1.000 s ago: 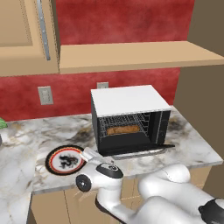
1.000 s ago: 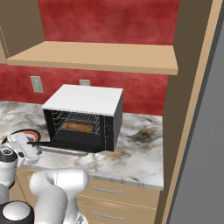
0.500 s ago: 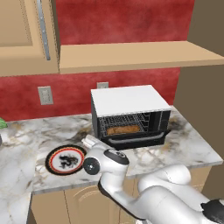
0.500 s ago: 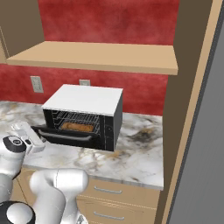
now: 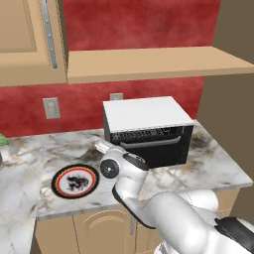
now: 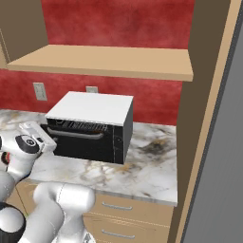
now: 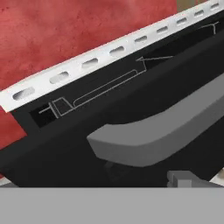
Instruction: Pull the toaster oven rack outwards. Pick up the baguette from the plate and place it on the toaster oven rack. Close the toaster oven door fully and set the temperature to the lowest setting.
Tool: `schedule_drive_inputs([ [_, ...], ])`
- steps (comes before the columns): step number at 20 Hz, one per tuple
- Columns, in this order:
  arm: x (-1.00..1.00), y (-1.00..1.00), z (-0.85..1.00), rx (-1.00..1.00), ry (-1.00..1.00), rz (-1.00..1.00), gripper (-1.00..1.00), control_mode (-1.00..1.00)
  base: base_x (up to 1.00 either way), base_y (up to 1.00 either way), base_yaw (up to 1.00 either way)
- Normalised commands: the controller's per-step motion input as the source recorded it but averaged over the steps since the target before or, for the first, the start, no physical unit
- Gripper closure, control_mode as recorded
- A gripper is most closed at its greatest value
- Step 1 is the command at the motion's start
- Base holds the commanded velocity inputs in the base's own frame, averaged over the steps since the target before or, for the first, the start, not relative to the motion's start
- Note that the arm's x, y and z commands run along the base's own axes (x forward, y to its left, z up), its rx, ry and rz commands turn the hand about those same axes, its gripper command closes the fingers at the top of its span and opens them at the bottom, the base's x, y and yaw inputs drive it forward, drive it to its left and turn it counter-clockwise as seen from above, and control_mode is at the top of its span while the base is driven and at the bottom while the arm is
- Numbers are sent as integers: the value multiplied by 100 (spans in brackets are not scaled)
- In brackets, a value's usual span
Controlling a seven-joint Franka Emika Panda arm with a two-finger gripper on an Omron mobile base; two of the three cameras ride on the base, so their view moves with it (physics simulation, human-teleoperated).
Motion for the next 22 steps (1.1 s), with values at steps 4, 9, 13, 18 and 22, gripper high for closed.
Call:
schedule_drive_inputs([
  [4, 42, -36, 33, 1, 3, 5, -100, -100, 0, 0, 0],
  [9, 31, -23, 37, 0, 3, 12, -100, -100, 0, 0, 0],
  [13, 35, -21, 30, 0, 9, 29, -100, -100, 0, 0, 0],
  [18, 39, -24, 23, 0, 21, 49, -100, -100, 0, 0, 0],
  [22, 43, -21, 23, 0, 25, 52, -100, -100, 0, 0, 0],
])
